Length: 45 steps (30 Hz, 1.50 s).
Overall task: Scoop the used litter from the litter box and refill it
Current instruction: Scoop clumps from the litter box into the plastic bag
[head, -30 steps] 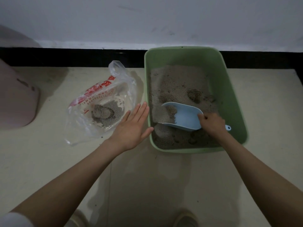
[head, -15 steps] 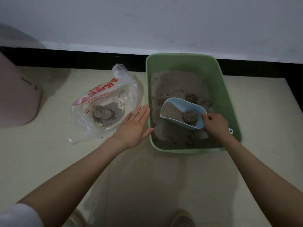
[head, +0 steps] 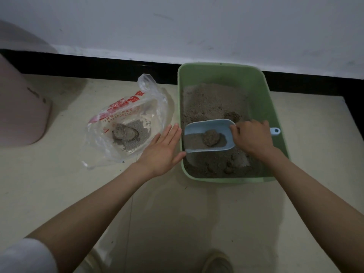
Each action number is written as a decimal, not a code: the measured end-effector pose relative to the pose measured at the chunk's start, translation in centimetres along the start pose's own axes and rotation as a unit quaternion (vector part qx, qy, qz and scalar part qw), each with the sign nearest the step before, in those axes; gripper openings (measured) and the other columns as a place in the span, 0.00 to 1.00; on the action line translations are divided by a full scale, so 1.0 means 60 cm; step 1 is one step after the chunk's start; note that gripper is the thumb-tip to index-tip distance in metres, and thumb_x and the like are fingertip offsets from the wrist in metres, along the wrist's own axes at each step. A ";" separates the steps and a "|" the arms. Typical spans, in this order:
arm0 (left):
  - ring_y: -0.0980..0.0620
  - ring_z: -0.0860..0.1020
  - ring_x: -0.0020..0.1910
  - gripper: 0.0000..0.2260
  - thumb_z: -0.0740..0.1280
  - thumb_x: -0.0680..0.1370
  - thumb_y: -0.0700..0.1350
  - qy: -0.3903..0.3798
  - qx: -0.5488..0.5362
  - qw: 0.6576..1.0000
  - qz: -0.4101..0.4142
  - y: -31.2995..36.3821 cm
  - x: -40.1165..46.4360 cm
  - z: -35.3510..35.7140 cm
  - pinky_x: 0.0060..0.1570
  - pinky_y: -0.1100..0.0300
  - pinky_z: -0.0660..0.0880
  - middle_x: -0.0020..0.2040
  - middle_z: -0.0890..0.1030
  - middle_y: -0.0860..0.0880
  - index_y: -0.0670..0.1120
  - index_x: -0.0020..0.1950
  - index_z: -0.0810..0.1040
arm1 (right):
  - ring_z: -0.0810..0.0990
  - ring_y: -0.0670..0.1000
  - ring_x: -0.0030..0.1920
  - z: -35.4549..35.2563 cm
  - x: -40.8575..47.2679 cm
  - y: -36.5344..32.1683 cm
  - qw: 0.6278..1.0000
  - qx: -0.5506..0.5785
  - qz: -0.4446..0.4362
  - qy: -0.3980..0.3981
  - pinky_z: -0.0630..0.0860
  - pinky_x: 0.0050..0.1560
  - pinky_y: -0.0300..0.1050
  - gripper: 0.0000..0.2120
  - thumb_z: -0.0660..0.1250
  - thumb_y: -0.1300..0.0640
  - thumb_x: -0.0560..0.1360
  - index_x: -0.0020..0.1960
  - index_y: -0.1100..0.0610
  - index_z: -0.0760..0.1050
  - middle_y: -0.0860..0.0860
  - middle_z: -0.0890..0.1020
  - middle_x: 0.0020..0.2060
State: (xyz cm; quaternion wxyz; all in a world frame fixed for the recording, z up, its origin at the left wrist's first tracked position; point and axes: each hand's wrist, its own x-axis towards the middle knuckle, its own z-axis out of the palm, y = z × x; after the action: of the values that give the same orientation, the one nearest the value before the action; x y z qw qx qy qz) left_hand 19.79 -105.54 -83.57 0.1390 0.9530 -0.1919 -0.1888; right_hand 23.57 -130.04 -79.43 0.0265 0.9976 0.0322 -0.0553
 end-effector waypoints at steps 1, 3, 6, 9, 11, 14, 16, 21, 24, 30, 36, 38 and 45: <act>0.53 0.37 0.75 0.32 0.50 0.80 0.58 0.001 -0.001 1.000 0.001 0.000 0.000 0.001 0.73 0.55 0.41 0.76 0.38 0.49 0.46 0.76 0.39 | 0.74 0.57 0.40 -0.004 0.003 -0.002 1.000 0.000 -0.007 -0.005 0.64 0.57 0.51 0.19 0.51 0.50 0.81 0.37 0.57 0.71 0.54 0.75 0.34; 0.53 0.37 0.75 0.32 0.50 0.80 0.58 0.003 -0.003 1.000 0.002 -0.001 0.000 0.003 0.73 0.56 0.41 0.76 0.38 0.49 0.46 0.76 0.39 | 0.71 0.55 0.38 -0.010 0.007 -0.005 1.000 -0.006 -0.013 -0.005 0.64 0.57 0.51 0.19 0.51 0.50 0.81 0.36 0.56 0.70 0.53 0.73 0.33; 0.53 0.37 0.75 0.32 0.51 0.80 0.58 0.004 -0.007 1.000 0.001 -0.002 0.002 0.003 0.72 0.56 0.41 0.76 0.38 0.49 0.46 0.76 0.39 | 0.70 0.55 0.37 -0.014 0.011 -0.002 1.000 -0.002 -0.002 0.003 0.64 0.58 0.51 0.19 0.51 0.50 0.81 0.35 0.57 0.70 0.53 0.73 0.32; 0.53 0.38 0.75 0.32 0.51 0.80 0.58 0.004 -0.012 1.000 0.004 -0.002 0.003 0.002 0.73 0.55 0.42 0.77 0.38 0.49 0.46 0.76 0.39 | 0.70 0.55 0.36 -0.015 0.014 0.000 1.000 -0.007 0.000 0.001 0.64 0.58 0.51 0.20 0.51 0.50 0.81 0.34 0.57 0.69 0.53 0.73 0.31; 0.53 0.38 0.75 0.32 0.51 0.80 0.58 0.005 -0.013 1.000 0.005 -0.003 0.001 0.002 0.73 0.55 0.42 0.77 0.39 0.49 0.45 0.76 0.39 | 0.71 0.55 0.36 -0.015 0.012 -0.001 1.000 -0.007 0.002 -0.006 0.64 0.58 0.51 0.20 0.51 0.50 0.81 0.33 0.56 0.68 0.52 0.71 0.29; 0.53 0.38 0.75 0.32 0.51 0.80 0.59 0.004 -0.014 1.000 0.005 -0.004 0.002 0.003 0.73 0.55 0.42 0.76 0.38 0.49 0.46 0.76 0.39 | 0.71 0.55 0.36 -0.016 0.009 -0.001 1.000 -0.012 0.003 -0.008 0.64 0.58 0.51 0.20 0.51 0.50 0.81 0.34 0.57 0.70 0.52 0.72 0.29; 0.53 0.38 0.75 0.32 0.51 0.80 0.58 0.005 -0.016 1.000 0.005 -0.004 0.002 0.004 0.73 0.55 0.43 0.77 0.39 0.49 0.46 0.76 0.39 | 0.71 0.55 0.36 -0.019 0.010 -0.002 1.000 -0.008 0.006 -0.012 0.64 0.58 0.52 0.21 0.51 0.50 0.81 0.33 0.56 0.69 0.52 0.72 0.29; 0.53 0.38 0.75 0.33 0.51 0.80 0.59 0.006 -0.018 1.000 0.006 -0.006 0.003 0.005 0.74 0.55 0.43 0.77 0.39 0.49 0.46 0.76 0.39 | 0.72 0.55 0.35 -0.018 0.008 -0.009 1.000 -0.004 -0.001 -0.029 0.64 0.59 0.52 0.22 0.51 0.49 0.81 0.30 0.54 0.65 0.50 0.69 0.27; 0.53 0.38 0.75 0.33 0.51 0.80 0.59 0.007 -0.018 1.000 0.007 -0.006 0.004 0.005 0.74 0.55 0.43 0.77 0.39 0.49 0.46 0.76 0.40 | 0.71 0.54 0.35 -0.022 0.007 -0.017 0.999 -0.032 -0.014 -0.038 0.64 0.61 0.52 0.22 0.50 0.49 0.81 0.32 0.55 0.70 0.50 0.71 0.27; 0.53 0.38 0.75 0.33 0.52 0.80 0.58 0.008 -0.026 1.000 0.009 -0.007 0.002 0.005 0.73 0.56 0.43 0.77 0.39 0.49 0.46 0.76 0.39 | 0.69 0.52 0.35 -0.068 0.018 -0.059 0.989 -0.141 -0.043 -0.005 0.63 0.58 0.50 0.23 0.52 0.49 0.80 0.29 0.56 0.67 0.50 0.69 0.26; 0.53 0.39 0.75 0.33 0.52 0.79 0.58 0.010 -0.031 0.999 0.009 -0.009 0.002 0.005 0.73 0.55 0.43 0.77 0.40 0.49 0.45 0.76 0.40 | 0.67 0.50 0.32 -0.101 0.022 -0.098 0.984 -0.164 -0.066 -0.004 0.63 0.59 0.50 0.20 0.57 0.54 0.77 0.28 0.55 0.63 0.50 0.67 0.25; 0.53 0.39 0.75 0.33 0.52 0.80 0.58 0.013 -0.030 0.999 0.009 -0.008 0.002 0.006 0.73 0.55 0.43 0.77 0.40 0.48 0.45 0.76 0.40 | 0.68 0.51 0.34 -0.102 0.022 -0.104 0.984 -0.162 -0.075 0.006 0.62 0.59 0.50 0.19 0.57 0.55 0.77 0.28 0.55 0.62 0.50 0.67 0.25; 0.53 0.39 0.75 0.33 0.52 0.79 0.59 0.015 -0.022 1.000 0.009 -0.008 0.001 0.008 0.73 0.55 0.44 0.77 0.40 0.49 0.45 0.76 0.41 | 0.70 0.52 0.31 -0.037 0.012 -0.042 0.998 -0.052 0.000 -0.040 0.65 0.60 0.52 0.23 0.53 0.49 0.80 0.29 0.56 0.66 0.50 0.69 0.25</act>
State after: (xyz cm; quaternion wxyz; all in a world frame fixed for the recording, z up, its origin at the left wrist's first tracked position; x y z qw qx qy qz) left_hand 19.81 -105.22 -84.15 0.1642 0.9507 -0.1942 -0.1776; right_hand 24.39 -127.34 -77.41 0.0798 0.9919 0.0338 -0.0931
